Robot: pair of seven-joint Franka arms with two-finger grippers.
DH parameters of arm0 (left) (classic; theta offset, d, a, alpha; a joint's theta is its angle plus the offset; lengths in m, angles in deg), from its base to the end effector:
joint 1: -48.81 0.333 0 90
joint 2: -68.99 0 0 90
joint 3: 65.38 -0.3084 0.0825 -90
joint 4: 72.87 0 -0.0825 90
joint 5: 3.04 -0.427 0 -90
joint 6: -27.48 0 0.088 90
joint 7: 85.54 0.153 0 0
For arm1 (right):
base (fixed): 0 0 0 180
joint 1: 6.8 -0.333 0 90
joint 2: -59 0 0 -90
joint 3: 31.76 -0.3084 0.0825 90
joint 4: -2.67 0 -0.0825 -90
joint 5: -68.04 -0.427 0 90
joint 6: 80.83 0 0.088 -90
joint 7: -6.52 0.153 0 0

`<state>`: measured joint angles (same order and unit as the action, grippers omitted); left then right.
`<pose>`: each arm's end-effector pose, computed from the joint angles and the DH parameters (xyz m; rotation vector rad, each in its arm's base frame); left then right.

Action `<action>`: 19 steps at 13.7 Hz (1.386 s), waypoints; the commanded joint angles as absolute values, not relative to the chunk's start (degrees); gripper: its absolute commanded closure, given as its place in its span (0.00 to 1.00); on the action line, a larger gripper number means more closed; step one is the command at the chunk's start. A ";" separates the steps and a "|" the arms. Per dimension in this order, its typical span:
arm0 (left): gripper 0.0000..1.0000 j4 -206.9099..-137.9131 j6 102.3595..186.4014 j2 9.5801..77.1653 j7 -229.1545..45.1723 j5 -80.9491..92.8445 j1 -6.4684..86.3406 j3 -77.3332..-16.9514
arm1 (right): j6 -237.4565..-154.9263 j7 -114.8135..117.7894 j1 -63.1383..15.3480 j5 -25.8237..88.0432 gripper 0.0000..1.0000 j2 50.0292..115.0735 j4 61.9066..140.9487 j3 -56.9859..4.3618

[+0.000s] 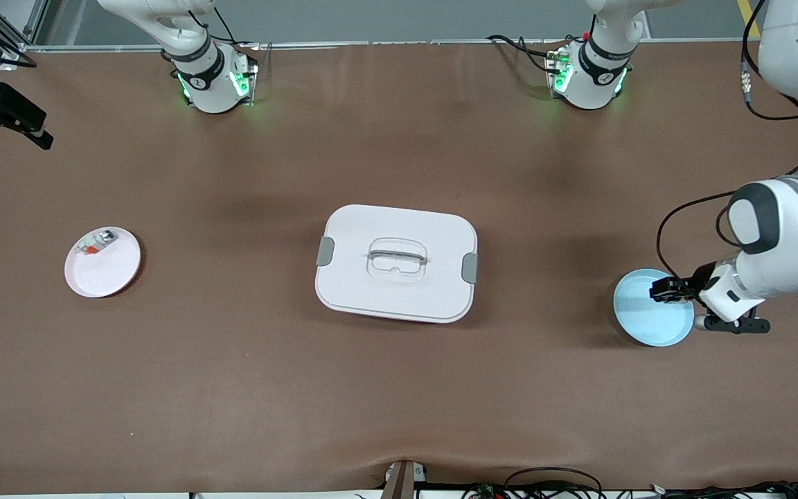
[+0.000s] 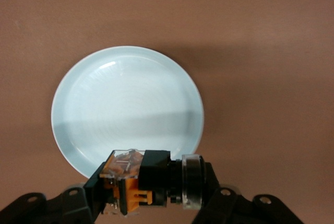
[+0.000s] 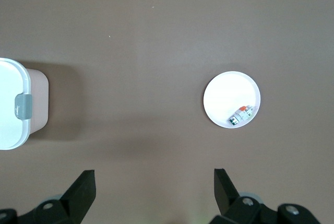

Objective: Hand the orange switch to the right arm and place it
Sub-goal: 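Lift the orange switch with the left gripper toward the box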

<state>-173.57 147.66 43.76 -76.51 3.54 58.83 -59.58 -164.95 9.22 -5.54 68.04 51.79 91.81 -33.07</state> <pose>0.6719 0.0417 0.2343 2.9887 -0.0205 -0.1231 0.5481 0.0013 0.6414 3.1382 -0.0728 0.0600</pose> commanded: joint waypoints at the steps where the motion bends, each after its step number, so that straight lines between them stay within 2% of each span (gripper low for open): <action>1: 0.71 -170.54 139.92 47.28 -83.49 4.95 58.83 -56.87 | -164.95 8.63 -5.65 68.83 0.00 51.18 91.79 -32.99; 5: 0.71 -164.47 128.67 51.41 -93.69 6.43 58.92 -51.86 | -165.47 8.63 -5.65 68.83 0.00 51.53 90.74 -32.99; 8: 0.71 -161.21 123.82 54.13 -101.16 12.14 58.83 -48.87 | -165.47 8.98 -5.22 68.22 0.00 51.79 89.86 -32.73; 11: 0.71 -159.19 123.63 55.55 -113.18 14.01 58.83 -43.17 | -164.25 9.42 -2.59 64.63 0.00 51.88 89.15 -32.82; 15: 0.71 -157.78 123.98 55.37 -127.69 13.92 58.74 -35.51 | -163.19 8.54 -2.32 66.36 0.00 51.97 89.33 -32.73; 19: 0.71 -157.78 127.75 55.20 -139.39 13.92 58.57 -28.57 | -161.26 7.14 -1.61 65.15 0.00 53.99 89.24 -32.82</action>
<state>-158.64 126.30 55.45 -134.69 13.16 58.13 -31.44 -162.36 8.29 -2.75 66.23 52.28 90.15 -32.29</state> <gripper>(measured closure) 0.278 0.000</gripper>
